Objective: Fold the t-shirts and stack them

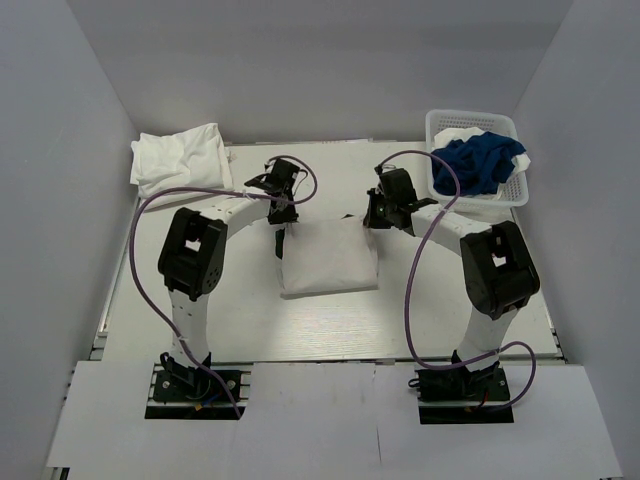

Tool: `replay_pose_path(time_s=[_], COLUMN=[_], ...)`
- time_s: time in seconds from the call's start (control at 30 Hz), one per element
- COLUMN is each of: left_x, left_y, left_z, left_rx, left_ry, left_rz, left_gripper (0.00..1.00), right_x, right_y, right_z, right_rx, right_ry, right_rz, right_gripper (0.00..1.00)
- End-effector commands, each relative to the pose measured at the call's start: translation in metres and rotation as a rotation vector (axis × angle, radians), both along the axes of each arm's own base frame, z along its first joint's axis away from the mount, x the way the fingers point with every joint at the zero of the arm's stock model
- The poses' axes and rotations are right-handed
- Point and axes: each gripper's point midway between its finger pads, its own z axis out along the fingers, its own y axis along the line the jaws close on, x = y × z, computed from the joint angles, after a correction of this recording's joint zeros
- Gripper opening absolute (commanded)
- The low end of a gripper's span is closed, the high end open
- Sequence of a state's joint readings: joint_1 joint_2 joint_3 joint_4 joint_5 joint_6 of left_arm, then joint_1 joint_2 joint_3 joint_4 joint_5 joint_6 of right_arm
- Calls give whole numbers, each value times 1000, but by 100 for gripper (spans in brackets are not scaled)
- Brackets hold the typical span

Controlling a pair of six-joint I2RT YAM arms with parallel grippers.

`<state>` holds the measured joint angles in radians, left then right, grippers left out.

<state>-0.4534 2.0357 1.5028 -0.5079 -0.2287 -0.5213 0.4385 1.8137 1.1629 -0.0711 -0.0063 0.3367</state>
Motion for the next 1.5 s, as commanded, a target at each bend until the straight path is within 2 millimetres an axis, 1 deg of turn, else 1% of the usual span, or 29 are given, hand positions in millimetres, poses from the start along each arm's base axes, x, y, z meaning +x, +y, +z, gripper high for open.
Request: replay_pose_path(time_s=[0.0,0.07,0.23,0.27,0.3,0.4,0.43,0.5,0.53,0.57,0.6,0.67,0.7,0.73,0.87,0.9,0.97,1.0,1.07,1.1,1.17,1.2,1.23,1.27,1.3,1.33,1.37,1.4,1.47], left_x=[-3,-6,-5,-8,-4,-3,-2,-4,-10,-14,-17,-28,-35,-43,-67,-74,-75,-72,-69,-63,-53,-43,-35,-32,-23,-20,-15,-13,-8], left_y=[2,2,-1,0,-2,-5,-6,-11,-10,-12,-11,-11,-10,-6,8,13,19,22,32,34,36,36,44,44,46,48,59,63,65], left_z=[1,-2,12,9,23,36,49,61,61,80,87,93,113,110,125,118,122,124,113,103,94,96,77,69,70,63,44,40,28], left_rx=[5,-1,-26,-22,-39,-44,-56,-73,-78,-113,-122,-157,-185,-185,-223,-210,-203,-206,-174,-151,-114,-104,-55,-44,-48,-32,-4,6,16], left_ry=[20,35,5,13,-21,-64,-88,-123,-124,-161,-181,-202,-244,-243,-274,-265,-297,-307,-295,-277,-269,-280,-252,-233,-231,-218,-170,-142,-125], left_rz=[2,-6,-13,-13,-13,-26,-26,-51,-67,-80,-81,-101,-110,-110,-62,-54,-36,-27,15,41,66,90,122,135,157,184,223,240,248], left_gripper=[39,39,11,7,0,0,0,0,0,0,0,0,0,0,0,0,0,0,0,0,0,0,0,0,0,0,0,0,0], right_x=[7,6,6,6,5,5,5,5,3,2,1,-4,-7,-9,-24,-23,-20,-20,-15,-13,-3,4,9,15,19,24,31,37,35], right_y=[4,4,3,1,2,3,3,1,2,1,1,2,0,1,8,8,8,9,10,10,8,4,2,1,-1,0,0,1,6], right_z=[25,24,23,23,23,26,27,34,36,46,48,60,60,66,76,74,73,71,70,60,60,47,45,46,22,20,19,-1,-11], right_rx=[36,29,29,28,26,30,32,35,37,44,49,64,65,72,119,116,113,112,110,102,89,64,50,50,28,25,27,15,27], right_ry=[-75,-74,-73,-70,-71,-77,-80,-98,-102,-122,-129,-156,-153,-168,-169,-167,-166,-162,-159,-138,-146,-128,-127,-130,-85,-87,-88,-46,-5], right_rz=[14,19,8,5,8,9,9,9,15,16,17,32,33,40,105,111,111,114,110,97,66,37,18,4,-5,-5,-6,-6,35], right_gripper=[0,0,0,0,0,0,0,0,0,0,0,0,0,0,0,0,0,0,0,0,0,0,0,0,0,0,0,0,0])
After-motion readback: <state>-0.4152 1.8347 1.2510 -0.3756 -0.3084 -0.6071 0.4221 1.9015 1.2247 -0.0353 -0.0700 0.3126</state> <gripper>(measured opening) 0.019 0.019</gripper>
